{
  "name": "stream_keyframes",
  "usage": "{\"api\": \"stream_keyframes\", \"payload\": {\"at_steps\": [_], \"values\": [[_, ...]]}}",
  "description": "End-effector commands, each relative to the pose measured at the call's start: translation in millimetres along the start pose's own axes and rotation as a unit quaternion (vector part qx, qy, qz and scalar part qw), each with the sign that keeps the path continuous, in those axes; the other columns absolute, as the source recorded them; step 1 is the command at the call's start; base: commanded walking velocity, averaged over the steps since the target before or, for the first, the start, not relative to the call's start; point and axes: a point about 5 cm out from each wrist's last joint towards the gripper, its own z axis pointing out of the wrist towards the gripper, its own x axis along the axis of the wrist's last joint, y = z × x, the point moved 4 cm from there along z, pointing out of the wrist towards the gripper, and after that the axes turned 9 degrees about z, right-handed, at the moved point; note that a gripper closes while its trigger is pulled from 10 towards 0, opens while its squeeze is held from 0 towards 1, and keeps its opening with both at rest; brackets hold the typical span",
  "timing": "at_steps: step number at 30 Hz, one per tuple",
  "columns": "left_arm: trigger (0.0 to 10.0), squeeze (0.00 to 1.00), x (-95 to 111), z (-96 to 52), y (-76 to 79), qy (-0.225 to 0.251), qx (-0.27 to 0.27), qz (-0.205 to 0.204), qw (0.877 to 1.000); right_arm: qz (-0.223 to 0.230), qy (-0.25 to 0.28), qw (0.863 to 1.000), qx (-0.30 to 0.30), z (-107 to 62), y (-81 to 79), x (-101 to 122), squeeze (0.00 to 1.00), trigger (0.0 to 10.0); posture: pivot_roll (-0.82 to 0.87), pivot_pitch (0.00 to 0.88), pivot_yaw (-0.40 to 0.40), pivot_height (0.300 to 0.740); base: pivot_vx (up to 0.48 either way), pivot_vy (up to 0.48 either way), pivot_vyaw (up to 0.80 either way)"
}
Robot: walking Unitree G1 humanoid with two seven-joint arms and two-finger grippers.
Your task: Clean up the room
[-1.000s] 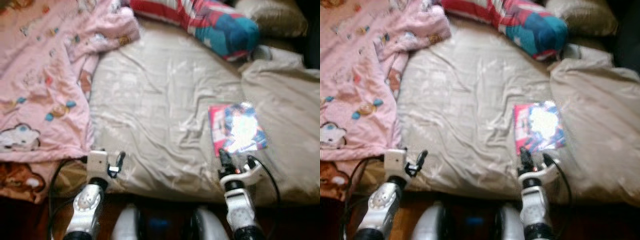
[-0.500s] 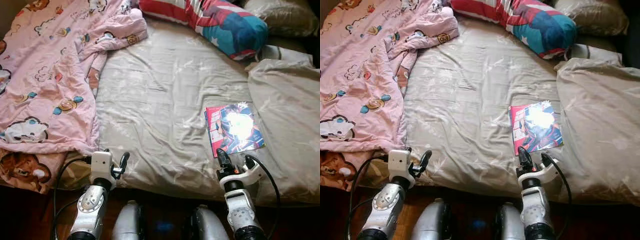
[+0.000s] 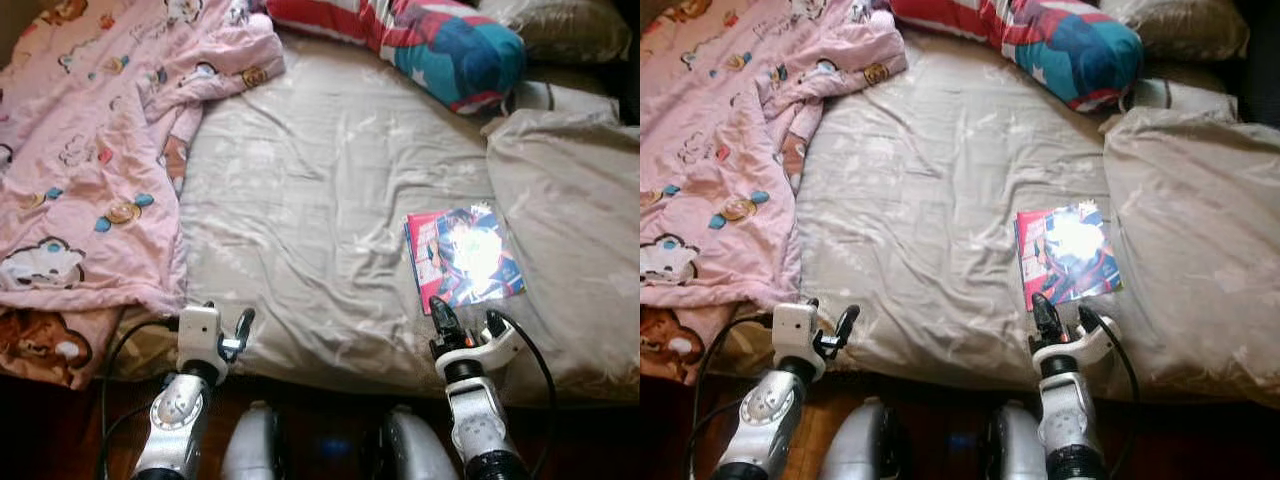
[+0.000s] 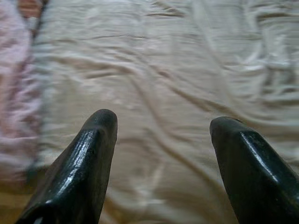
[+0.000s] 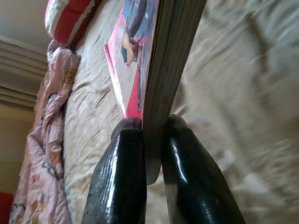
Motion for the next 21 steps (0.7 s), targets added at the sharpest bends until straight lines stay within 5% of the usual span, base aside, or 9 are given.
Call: {"api": "stream_keyframes", "payload": {"at_steps": [1,21], "values": [[10.0,0.0,-9.3,-6.3,-0.8,-0.019,-0.002,0.004,1.0,-0.007,0.007,1.0,-0.001,-4.0,3.8,2.7,0.0,10.0,0.09,0.282,0.002,0.66,0.0,0.0,0.0],[10.0,0.0,-10.7,-8.2,-1.1,-0.021,0.002,0.0,1.0,-0.015,0.0,1.0,0.002,-2.2,1.0,-0.7,0.0,10.0,0.09,0.293,-0.002,0.66,0.0,0.0,0.0]]}}
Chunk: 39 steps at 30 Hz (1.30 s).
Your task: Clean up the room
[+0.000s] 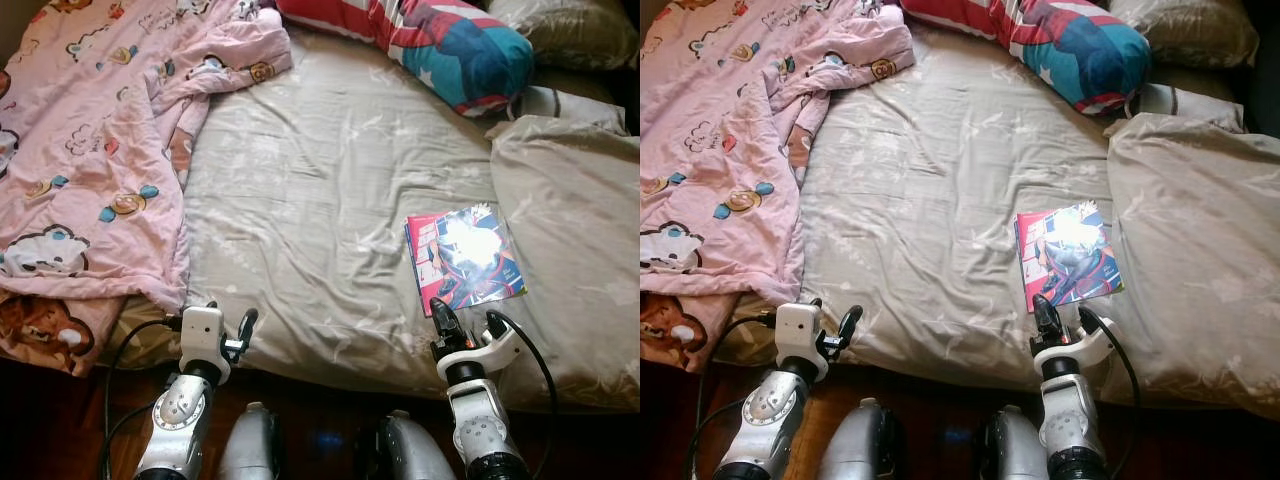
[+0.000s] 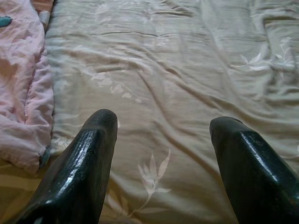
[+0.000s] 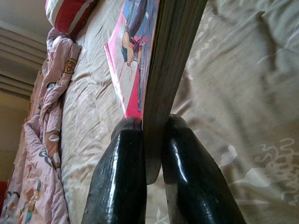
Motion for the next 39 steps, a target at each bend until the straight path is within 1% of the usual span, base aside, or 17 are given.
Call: {"api": "stream_keyframes", "payload": {"at_steps": [1,9,13,19,25,27,28,30,32,35,39], "values": [[10.0,0.0,-10.6,-7.8,-0.5,-0.021,0.001,-0.002,1.0,-0.007,0.002,1.0,0.0,-1.1,0.8,0.2,0.0,10.0,0.09,0.293,-0.002,0.66,0.0,0.0,0.0],[10.0,0.0,-11.7,-11.9,-0.3,-0.021,0.0,0.0,1.0,-0.009,0.003,1.0,-0.005,-0.6,2.5,-0.1,0.0,10.0,0.1,0.316,0.004,0.616,0.0,0.0,0.0],[10.0,0.0,-10.9,-13.6,-0.9,-0.019,0.0,0.002,1.0,-0.005,0.011,1.0,-0.003,0.1,1.8,2.4,0.0,10.0,0.1,0.331,0.008,0.616,0.0,0.0,0.0],[10.0,0.0,-4.8,-15.6,-2.2,-0.012,-0.003,0.006,1.0,0.014,0.016,1.0,-0.001,6.6,-0.8,4.8,0.0,10.0,0.12,0.369,0.02,0.616,0.0,0.0,0.0],[10.0,0.0,6.1,-20.2,-0.4,0.003,-0.011,0.009,1.0,0.032,0.018,0.999,-0.013,12.5,0.7,8.0,0.0,10.0,0.16,0.412,0.037,0.616,0.0,0.0,0.0],[10.0,0.0,16.3,-24.2,-1.6,0.015,-0.014,0.012,1.0,0.049,0.021,0.998,-0.024,19.0,0.0,12.9,0.0,10.0,0.17,0.436,0.043,0.616,0.0,0.0,0.0],[10.0,0.0,16.3,-24.2,-1.6,0.015,-0.014,0.012,1.0,0.049,0.021,0.998,-0.024,19.0,0.0,12.9,0.0,10.0,0.17,0.436,0.043,0.616,0.0,0.0,0.0],[10.0,0.0,25.0,-27.6,-2.0,0.024,-0.016,0.014,0.999,0.057,0.023,0.998,-0.032,23.6,-1.2,16.5,0.0,10.0,0.19,0.465,0.048,0.616,0.0,0.0,0.0],[10.0,0.0,27.4,-28.6,-2.2,0.027,-0.016,0.015,0.999,0.058,0.024,0.997,-0.034,24.5,-1.5,17.2,0.0,10.0,0.19,0.465,0.048,0.616,0.0,0.0,0.0],[10.0,0.0,36.0,-30.8,-2.8,0.035,-0.018,0.02,0.999,0.056,0.018,0.997,-0.042,29.5,-3.9,17.2,0.0,10.0,0.22,0.495,0.056,0.616,0.0,0.0,0.0],[10.0,0.0,46.8,-38.4,-2.8,0.038,-0.023,0.027,0.999,0.059,0.013,0.997,-0.041,35.6,-10.0,16.2,0.0,10.0,0.24,0.528,0.07,0.616,0.0,0.0,0.0]]}}
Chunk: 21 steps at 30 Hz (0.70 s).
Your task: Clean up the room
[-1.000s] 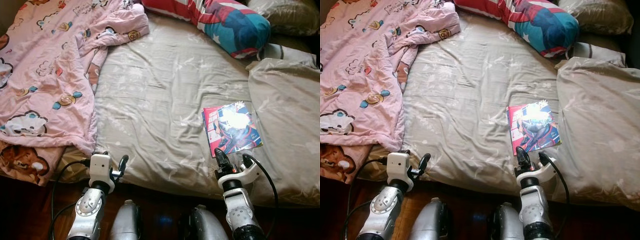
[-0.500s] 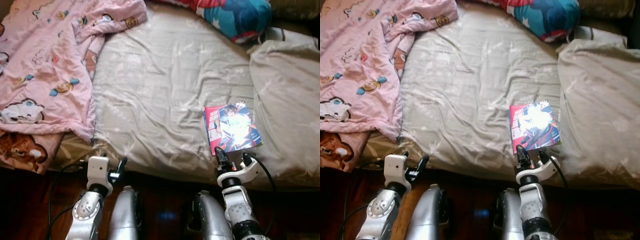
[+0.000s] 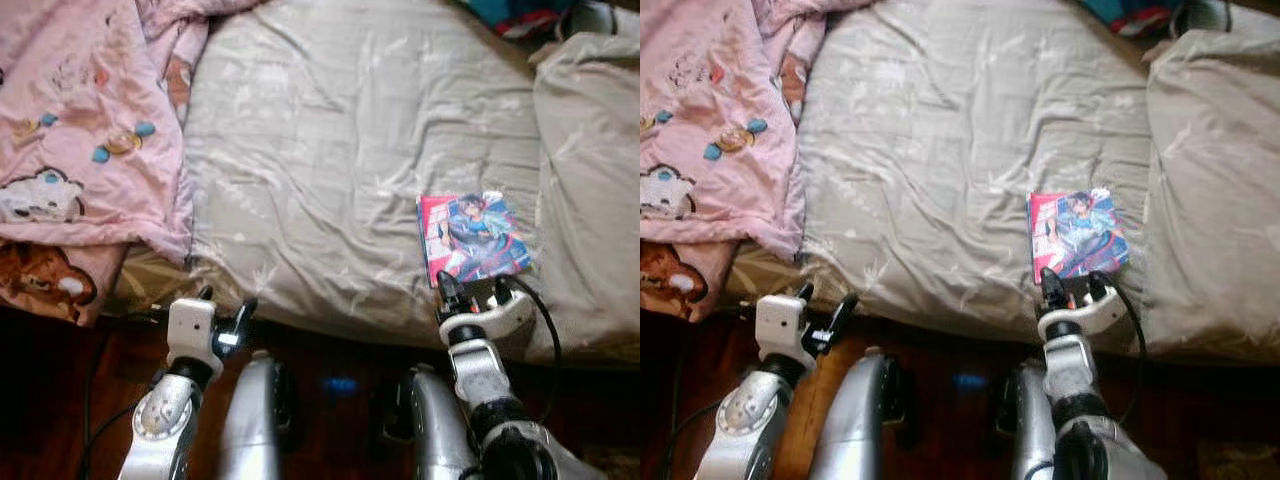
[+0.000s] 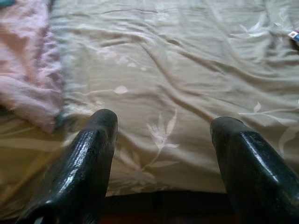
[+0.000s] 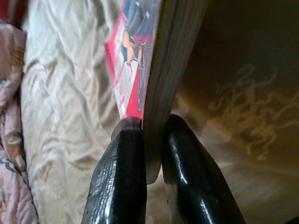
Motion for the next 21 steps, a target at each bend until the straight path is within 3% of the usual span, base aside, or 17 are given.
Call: {"api": "stream_keyframes", "payload": {"at_steps": [1,4,8,13,18,19,21], "values": [[10.0,0.0,-8.0,-11.3,1.1,-0.028,-0.009,0.002,1.0,0.004,-0.004,1.0,-0.017,-3.9,8.6,-4.0,0.0,10.0,0.24,0.532,0.072,0.616,0.0,0.0,0.0],[10.0,0.0,-5.1,-15.4,1.5,-0.031,-0.012,0.004,0.999,0.009,0.008,1.0,-0.018,-2.5,7.5,0.5,0.0,10.0,0.26,0.549,0.08,0.616,0.0,0.0,0.0],[10.0,0.0,-5.8,-24.8,1.0,-0.041,-0.012,0.005,0.999,0.023,0.027,0.998,-0.043,-6.7,18.9,12.6,0.0,10.0,0.27,0.563,0.092,0.616,0.0,0.0,0.0],[10.0,0.0,-10.5,-35.0,-0.8,-0.064,-0.015,0.009,0.998,0.052,0.079,0.992,-0.081,-11.1,31.6,44.0,0.0,10.0,0.28,0.572,0.096,0.616,0.0,0.0,0.0],[10.0,0.0,-9.9,-36.8,-0.2,-0.068,-0.016,0.008,0.998,0.059,0.082,0.991,-0.085,-13.1,34.7,44.0,0.03,10.0,0.28,0.576,0.101,0.616,0.0,0.0,0.0],[10.0,0.0,-8.5,-37.5,1.2,-0.07,-0.019,0.009,0.997,0.065,0.079,0.991,-0.09,-15.7,38.7,40.6,1.0,10.0,0.29,0.578,0.105,0.616,0.0,0.0,0.0],[10.0,0.0,-7.5,-37.3,1.9,-0.071,-0.021,0.01,0.997,0.067,0.077,0.99,-0.097,-18.6,43.0,37.3,1.0,10.0,0.29,0.579,0.107,0.616,0.0,0.0,0.0]]}}
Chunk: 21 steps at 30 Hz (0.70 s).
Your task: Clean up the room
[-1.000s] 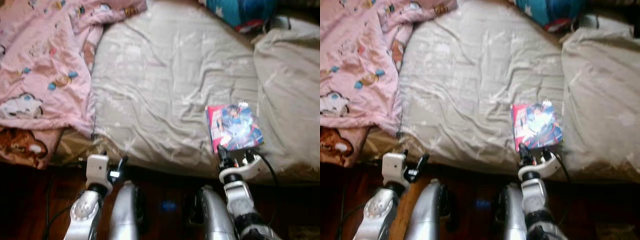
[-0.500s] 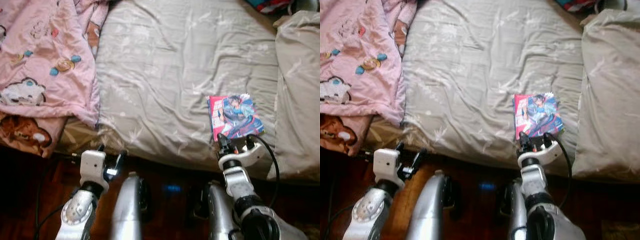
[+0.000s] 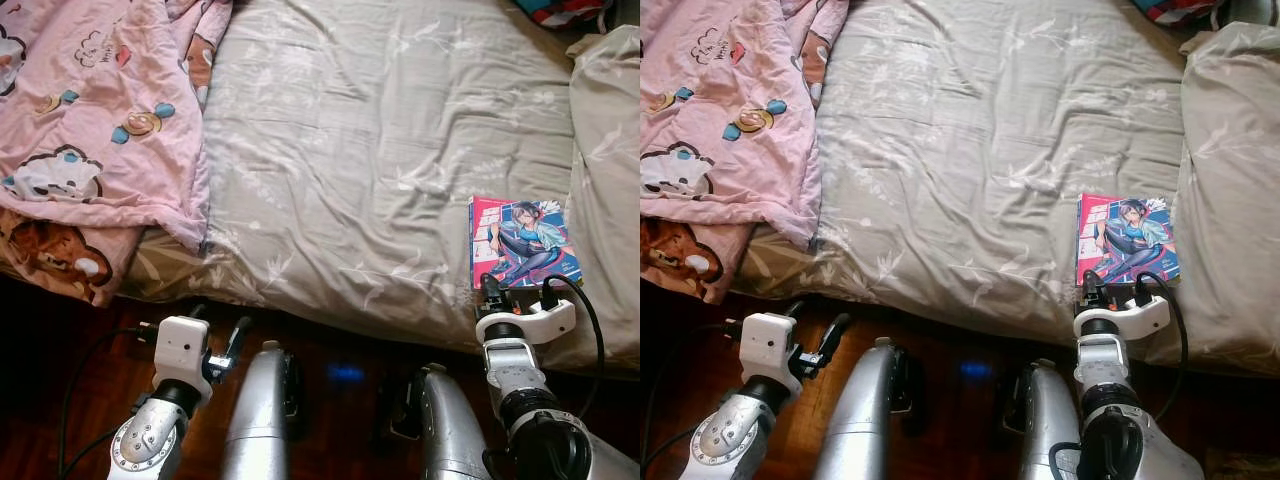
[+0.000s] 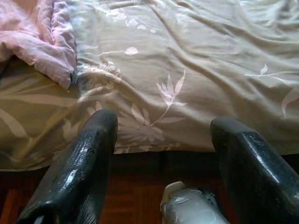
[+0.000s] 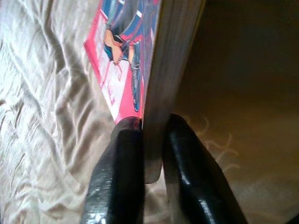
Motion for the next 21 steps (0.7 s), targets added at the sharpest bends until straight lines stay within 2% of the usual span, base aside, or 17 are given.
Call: {"api": "stream_keyframes", "payload": {"at_steps": [1,8,15,16,21], "values": [[10.0,0.0,-9.0,-7.5,1.0,-0.025,-0.004,0.001,1.0,0.013,-0.005,0.999,-0.047,-14.5,29.2,-6.7,1.0,10.0,0.29,0.579,0.107,0.616,0.0,0.0,0.0],[10.0,0.0,-6.4,-6.7,1.2,-0.023,-0.009,0.006,1.0,0.013,-0.001,0.999,-0.052,-16.4,33.1,-3.7,1.0,10.0,0.29,0.58,0.114,0.616,0.0,0.0,0.0],[10.0,0.0,-6.5,-7.4,3.8,-0.028,-0.011,0.002,1.0,0.014,0.024,0.998,-0.053,-15.6,33.0,10.0,1.0,10.0,0.29,0.584,0.114,0.616,0.0,0.0,0.0],[10.0,0.0,-6.4,-6.3,5.1,-0.029,-0.012,0.0,1.0,0.014,0.028,0.998,-0.05,-15.8,32.7,11.0,0.0,10.0,0.28,0.579,0.111,0.616,0.0,0.0,0.0],[10.0,0.0,-8.1,-2.4,6.4,-0.029,-0.015,-0.002,0.999,0.016,0.029,0.998,-0.05,-18.6,35.9,9.0,0.0,10.0,0.27,0.571,0.106,0.616,0.0,0.0,0.0]]}}
